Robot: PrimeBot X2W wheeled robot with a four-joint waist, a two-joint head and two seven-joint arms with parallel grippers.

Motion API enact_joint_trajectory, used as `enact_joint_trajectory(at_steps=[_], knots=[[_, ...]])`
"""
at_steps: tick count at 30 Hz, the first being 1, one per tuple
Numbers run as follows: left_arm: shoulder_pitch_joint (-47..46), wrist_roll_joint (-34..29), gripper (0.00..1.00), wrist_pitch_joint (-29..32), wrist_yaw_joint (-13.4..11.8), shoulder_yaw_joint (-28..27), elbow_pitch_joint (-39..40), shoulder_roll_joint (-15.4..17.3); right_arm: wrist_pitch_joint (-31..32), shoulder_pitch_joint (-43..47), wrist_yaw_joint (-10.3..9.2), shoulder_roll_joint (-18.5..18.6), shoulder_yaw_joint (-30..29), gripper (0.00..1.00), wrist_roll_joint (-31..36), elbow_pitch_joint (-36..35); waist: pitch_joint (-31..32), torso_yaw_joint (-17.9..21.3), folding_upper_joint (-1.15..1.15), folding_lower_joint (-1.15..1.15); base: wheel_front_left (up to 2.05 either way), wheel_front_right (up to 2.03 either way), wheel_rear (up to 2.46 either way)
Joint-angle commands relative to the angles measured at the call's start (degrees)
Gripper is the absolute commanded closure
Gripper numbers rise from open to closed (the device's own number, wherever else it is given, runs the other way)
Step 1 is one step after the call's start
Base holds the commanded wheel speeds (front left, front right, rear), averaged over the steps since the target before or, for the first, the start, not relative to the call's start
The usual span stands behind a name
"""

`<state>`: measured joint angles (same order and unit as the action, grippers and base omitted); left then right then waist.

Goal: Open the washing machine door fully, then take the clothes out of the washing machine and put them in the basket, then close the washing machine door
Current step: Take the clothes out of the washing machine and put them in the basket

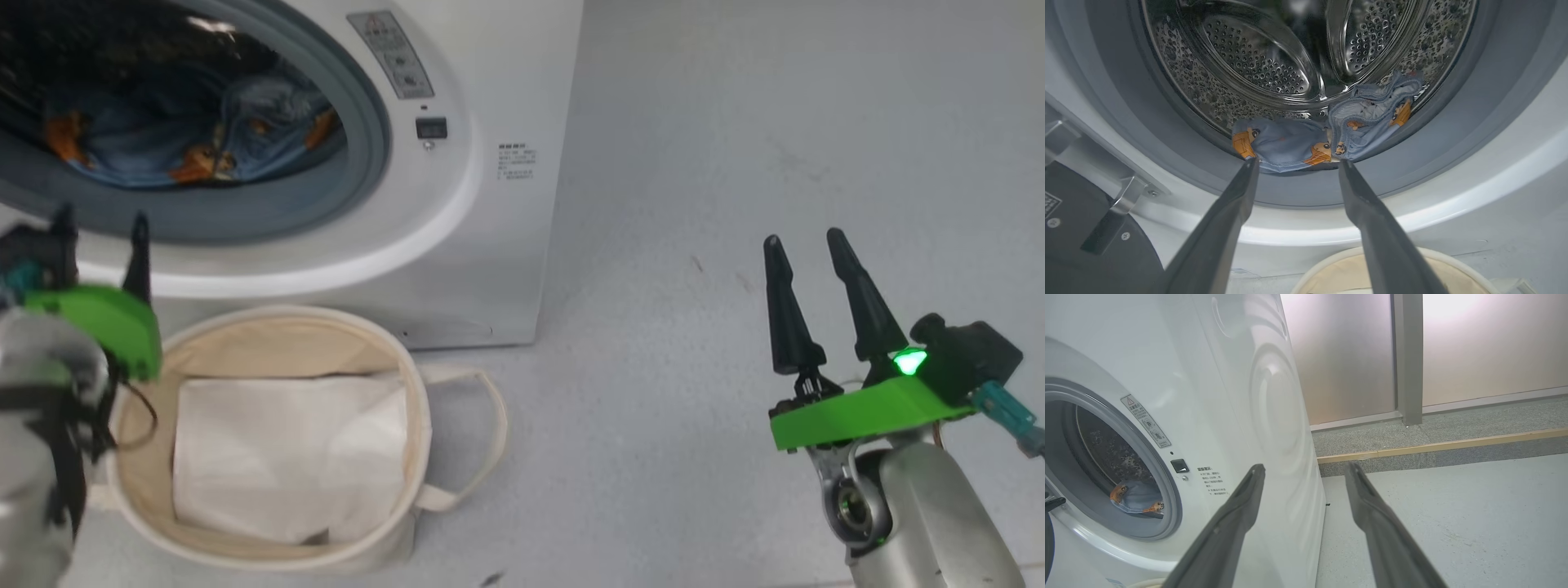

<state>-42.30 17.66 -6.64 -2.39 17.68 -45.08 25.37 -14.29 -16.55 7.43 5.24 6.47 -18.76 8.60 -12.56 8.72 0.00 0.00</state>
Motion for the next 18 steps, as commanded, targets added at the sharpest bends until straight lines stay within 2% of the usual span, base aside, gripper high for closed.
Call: enact_joint_trajectory(at_steps=[1,7,14,18], knots=[[-5.0,-1.2,0.00,0.7,-0.6,-1.3,-0.2,2.9,-0.7,-2.3,0.06,0.4,0.7,0.00,-0.2,-2.3,-2.4,0.2,0.00,0.00,0.00,0.00,0.00],[-17.0,-4.2,0.00,7.3,-4.3,0.8,-8.5,1.5,-0.7,-4.0,0.06,0.3,-0.2,0.00,0.2,-3.6,-7.7,0.2,0.00,0.00,0.00,0.00,0.00],[-29.4,-7.2,0.00,10.1,-8.2,3.0,-15.8,-1.1,-0.7,-5.5,0.06,0.2,-1.8,0.00,0.9,-5.7,-14.4,-0.5,0.00,0.00,0.00,0.00,0.00],[-35.1,-8.4,0.00,11.3,-9.6,4.2,-19.4,-2.1,-0.7,-6.5,0.06,0.0,-2.2,0.00,1.1,-6.8,-17.8,-0.7,0.00,0.00,0.00,0.00,0.00]])
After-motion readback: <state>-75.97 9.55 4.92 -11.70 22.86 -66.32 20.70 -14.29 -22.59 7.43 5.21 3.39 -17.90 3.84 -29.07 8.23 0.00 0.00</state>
